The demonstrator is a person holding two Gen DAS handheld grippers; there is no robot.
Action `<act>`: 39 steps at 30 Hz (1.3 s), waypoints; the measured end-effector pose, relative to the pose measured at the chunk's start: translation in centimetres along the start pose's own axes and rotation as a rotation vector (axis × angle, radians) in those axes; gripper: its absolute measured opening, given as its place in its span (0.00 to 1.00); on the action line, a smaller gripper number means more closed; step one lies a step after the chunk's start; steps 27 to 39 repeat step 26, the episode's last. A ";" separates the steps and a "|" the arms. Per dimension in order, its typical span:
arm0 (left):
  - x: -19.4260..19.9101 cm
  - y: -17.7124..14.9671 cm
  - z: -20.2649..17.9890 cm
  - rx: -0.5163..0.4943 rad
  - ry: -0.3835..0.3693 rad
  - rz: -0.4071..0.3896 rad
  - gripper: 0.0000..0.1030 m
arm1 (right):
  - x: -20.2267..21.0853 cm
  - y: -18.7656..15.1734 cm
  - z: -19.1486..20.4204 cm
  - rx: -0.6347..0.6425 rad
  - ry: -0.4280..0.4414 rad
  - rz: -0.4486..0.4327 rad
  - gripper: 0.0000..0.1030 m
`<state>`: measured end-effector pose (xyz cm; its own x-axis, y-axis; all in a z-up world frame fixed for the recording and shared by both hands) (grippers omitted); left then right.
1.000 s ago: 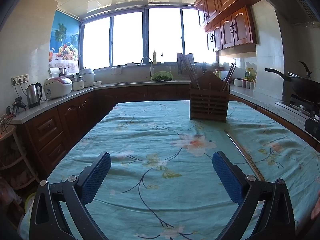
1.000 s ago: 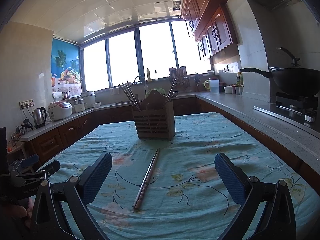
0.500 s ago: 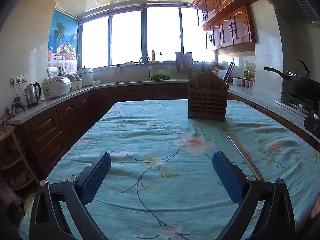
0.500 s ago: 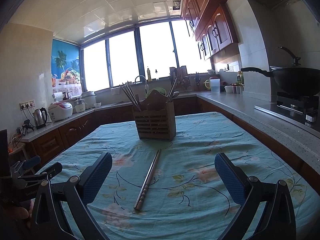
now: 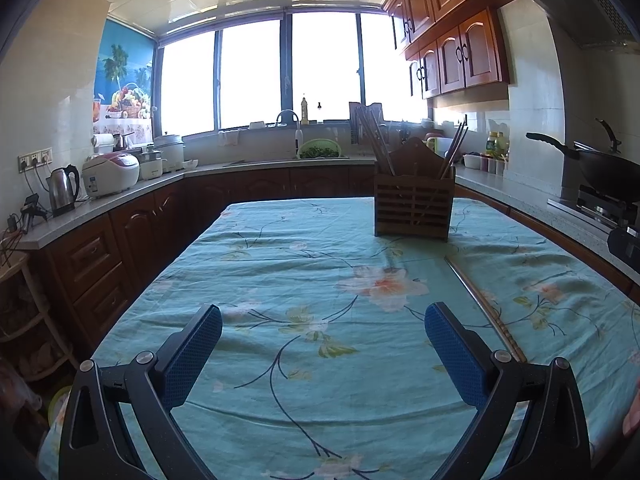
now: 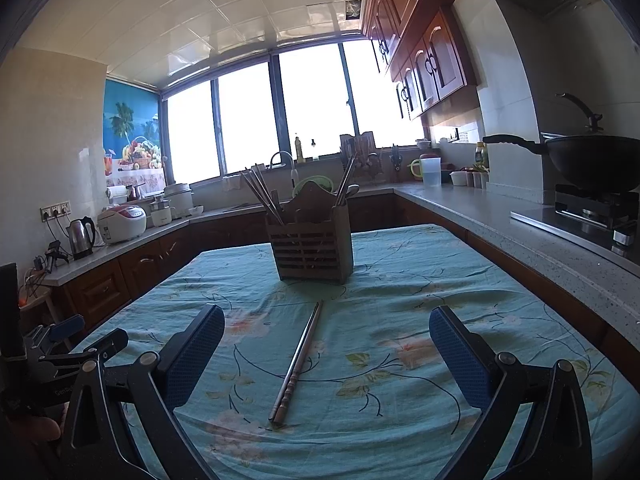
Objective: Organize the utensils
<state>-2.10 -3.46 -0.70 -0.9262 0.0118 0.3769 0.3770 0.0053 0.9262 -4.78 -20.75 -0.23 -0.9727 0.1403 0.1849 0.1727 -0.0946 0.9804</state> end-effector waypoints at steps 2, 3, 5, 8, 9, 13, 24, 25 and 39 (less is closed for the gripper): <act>0.0 0.0 0.0 0.002 0.001 0.001 0.99 | -0.1 0.0 0.0 0.000 -0.001 0.000 1.00; 0.0 0.0 0.0 0.003 0.001 0.003 0.99 | -0.1 0.0 0.1 0.001 -0.002 0.000 1.00; 0.0 0.1 0.0 0.006 -0.001 0.005 0.99 | -0.1 0.0 0.0 0.000 -0.001 0.001 1.00; 0.0 0.3 0.0 0.014 -0.006 0.006 0.99 | -0.2 0.1 0.0 -0.001 -0.003 0.003 1.00; 0.0 0.3 0.0 0.015 -0.007 0.007 0.99 | -0.2 0.1 0.1 -0.001 -0.005 0.005 1.00; -0.2 0.5 -0.1 0.019 -0.011 0.012 0.99 | -0.6 0.2 0.1 -0.002 -0.008 0.017 1.00; -0.8 1.0 -0.6 0.028 -0.021 0.039 0.99 | -1.5 0.3 -0.1 -0.007 -0.004 0.052 1.00; -0.8 1.0 -0.6 0.027 -0.025 0.042 0.99 | -1.6 0.3 -0.1 -0.006 -0.003 0.056 1.00; -0.9 1.0 -0.8 0.027 -0.031 0.046 0.99 | -1.7 0.3 0.0 -0.005 -0.001 0.060 1.00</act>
Point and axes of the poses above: each gripper's, at about its wrist camera, not at the fingertips, and x roughly against the way its jaws point, z to its left, y to its top, the point moved 1 cm from there along -x, roughly the way its jaws point, and after that the axes turned 3 degrees about -y, right-handed, at the moved point
